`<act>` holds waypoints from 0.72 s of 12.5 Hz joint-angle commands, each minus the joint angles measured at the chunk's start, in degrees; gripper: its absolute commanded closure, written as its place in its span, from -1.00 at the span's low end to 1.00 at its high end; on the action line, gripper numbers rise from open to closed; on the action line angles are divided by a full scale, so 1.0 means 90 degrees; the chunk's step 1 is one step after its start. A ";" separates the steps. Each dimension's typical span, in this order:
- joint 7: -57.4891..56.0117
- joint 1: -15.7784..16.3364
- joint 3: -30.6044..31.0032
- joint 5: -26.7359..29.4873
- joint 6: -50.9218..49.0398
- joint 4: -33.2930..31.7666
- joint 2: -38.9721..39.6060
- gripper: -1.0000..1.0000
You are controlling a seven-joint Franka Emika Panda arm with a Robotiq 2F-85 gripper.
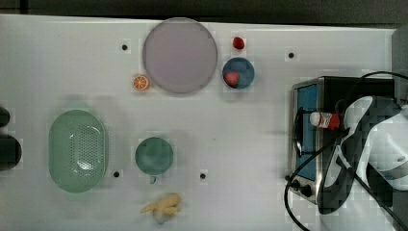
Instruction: Pick Ketchup from oven and place it on table.
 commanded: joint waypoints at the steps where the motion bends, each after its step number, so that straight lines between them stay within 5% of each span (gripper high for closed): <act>1: -0.0009 0.0222 -0.0088 0.0009 -0.0675 0.0570 -0.0719 -0.27; 5: -0.0104 0.0611 0.0061 -0.1003 -0.1788 0.1140 -0.1297 -0.27; 9: -0.0151 0.1169 0.0865 -0.1105 -0.2767 0.1292 -0.1958 -0.27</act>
